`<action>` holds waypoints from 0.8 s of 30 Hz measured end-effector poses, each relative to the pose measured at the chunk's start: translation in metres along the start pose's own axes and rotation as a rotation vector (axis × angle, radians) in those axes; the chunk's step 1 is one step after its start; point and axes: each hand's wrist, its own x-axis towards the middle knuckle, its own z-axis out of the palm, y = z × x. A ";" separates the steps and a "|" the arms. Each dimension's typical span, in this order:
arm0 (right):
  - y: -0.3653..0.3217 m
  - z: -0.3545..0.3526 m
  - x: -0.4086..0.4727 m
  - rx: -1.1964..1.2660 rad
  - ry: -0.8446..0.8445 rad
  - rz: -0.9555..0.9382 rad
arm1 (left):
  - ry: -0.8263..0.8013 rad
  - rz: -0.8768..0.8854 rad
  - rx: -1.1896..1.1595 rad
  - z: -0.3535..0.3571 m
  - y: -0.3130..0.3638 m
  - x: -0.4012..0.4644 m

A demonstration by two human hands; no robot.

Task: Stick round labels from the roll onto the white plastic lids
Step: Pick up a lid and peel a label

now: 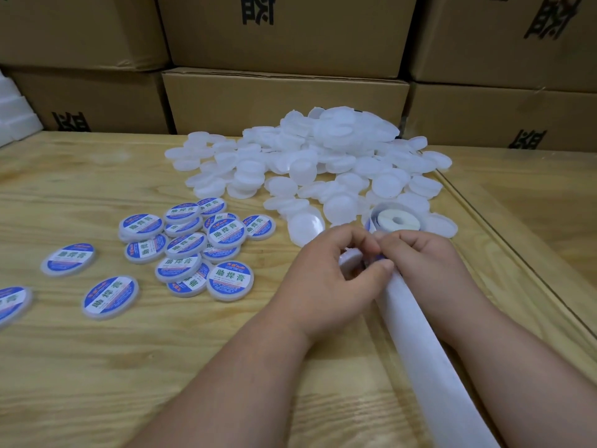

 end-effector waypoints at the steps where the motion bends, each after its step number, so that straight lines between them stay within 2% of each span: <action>1: 0.001 -0.001 0.001 0.022 0.000 0.006 | -0.010 0.005 -0.012 0.000 0.001 -0.001; 5: -0.001 -0.001 0.000 0.072 -0.026 0.011 | -0.004 -0.011 -0.027 -0.001 0.002 -0.001; 14: -0.003 0.003 -0.003 -0.004 -0.068 -0.067 | 0.017 -0.057 -0.021 -0.002 0.000 0.002; 20: -0.002 0.005 -0.004 -0.041 -0.098 -0.120 | 0.029 -0.124 -0.184 -0.004 0.000 0.004; 24: -0.003 0.003 -0.004 0.009 -0.120 -0.072 | 0.018 -0.132 -0.210 -0.004 0.000 0.004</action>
